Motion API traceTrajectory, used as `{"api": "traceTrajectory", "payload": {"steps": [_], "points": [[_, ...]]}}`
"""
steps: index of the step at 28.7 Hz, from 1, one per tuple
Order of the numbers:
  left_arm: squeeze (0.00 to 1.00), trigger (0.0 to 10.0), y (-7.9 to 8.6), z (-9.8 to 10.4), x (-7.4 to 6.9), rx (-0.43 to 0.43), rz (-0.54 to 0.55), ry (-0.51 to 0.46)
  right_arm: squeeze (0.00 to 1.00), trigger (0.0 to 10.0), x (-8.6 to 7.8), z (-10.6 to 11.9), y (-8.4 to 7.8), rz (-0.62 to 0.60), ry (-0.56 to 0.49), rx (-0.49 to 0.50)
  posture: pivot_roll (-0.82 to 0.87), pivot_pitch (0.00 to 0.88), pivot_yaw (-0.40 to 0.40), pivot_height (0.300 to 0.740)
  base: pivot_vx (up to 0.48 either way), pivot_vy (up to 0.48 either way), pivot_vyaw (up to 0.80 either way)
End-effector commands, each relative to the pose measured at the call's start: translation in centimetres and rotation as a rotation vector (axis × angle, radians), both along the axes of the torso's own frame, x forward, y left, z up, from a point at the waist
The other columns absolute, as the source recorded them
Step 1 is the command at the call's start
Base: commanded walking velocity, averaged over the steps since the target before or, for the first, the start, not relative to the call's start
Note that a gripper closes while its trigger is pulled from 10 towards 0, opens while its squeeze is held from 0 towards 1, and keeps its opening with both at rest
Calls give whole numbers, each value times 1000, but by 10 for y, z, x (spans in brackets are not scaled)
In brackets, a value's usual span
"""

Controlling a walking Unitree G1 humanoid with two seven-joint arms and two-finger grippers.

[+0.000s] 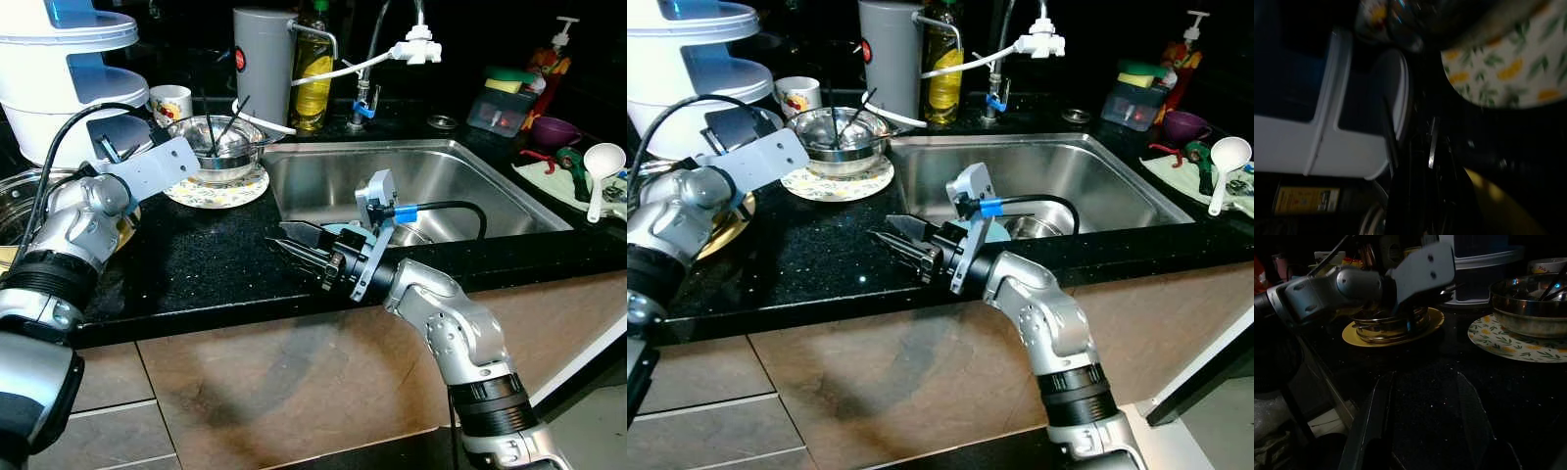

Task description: Kitchen organization

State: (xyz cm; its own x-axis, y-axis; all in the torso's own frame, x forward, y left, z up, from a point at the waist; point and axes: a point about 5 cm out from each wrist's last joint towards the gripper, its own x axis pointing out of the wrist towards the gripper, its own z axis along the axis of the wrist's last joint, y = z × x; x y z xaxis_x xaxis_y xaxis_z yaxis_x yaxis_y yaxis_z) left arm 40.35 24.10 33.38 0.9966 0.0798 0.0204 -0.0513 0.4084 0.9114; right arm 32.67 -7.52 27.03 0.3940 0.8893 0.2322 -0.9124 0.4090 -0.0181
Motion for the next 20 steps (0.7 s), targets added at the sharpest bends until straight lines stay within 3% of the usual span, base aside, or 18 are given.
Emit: {"api": "traceTrajectory", "payload": {"steps": [1, 9, 11, 16, 17, 19, 20], "points": [[0, 0, -9, 18, 0, -48, -55, -67, 0, 10000, 0, 4, -4, -4, -7, 8, 4, 153, -54, 740, 0, 0, 0], [0, 0, -34, 57, -11, -231, -224, -138, 0, 10000, 1, 6, -5, -10, -5, 16, 1, 154, -53, 740, 0, 0, 0], [0, 0, -44, 74, -19, -306, -305, -159, 0, 10000, 2, 7, -6, -12, -5, 21, 1, 154, -53, 740, 0, 0, 0], [0, 0, -57, 103, -34, -385, -412, -220, 0, 10000, 3, 9, -7, -15, -5, 29, 1, 154, -53, 740, 0, 0, 0], [0, 0, -64, 115, -39, -436, -476, -256, 0, 10000, 3, 9, -7, -17, -6, 32, 1, 154, -53, 740, 0, 0, 0], [0, 0, -82, 136, -50, -628, -682, -351, 0, 10000, 5, 12, -10, -40, -9, 52, 5, 155, -52, 740, 0, 0, 0], [0, 0, -82, 136, -50, -628, -682, -351, 0, 10000, 5, 12, -10, -40, -9, 52, 5, 155, -52, 740, 0, 0, 0]]}}
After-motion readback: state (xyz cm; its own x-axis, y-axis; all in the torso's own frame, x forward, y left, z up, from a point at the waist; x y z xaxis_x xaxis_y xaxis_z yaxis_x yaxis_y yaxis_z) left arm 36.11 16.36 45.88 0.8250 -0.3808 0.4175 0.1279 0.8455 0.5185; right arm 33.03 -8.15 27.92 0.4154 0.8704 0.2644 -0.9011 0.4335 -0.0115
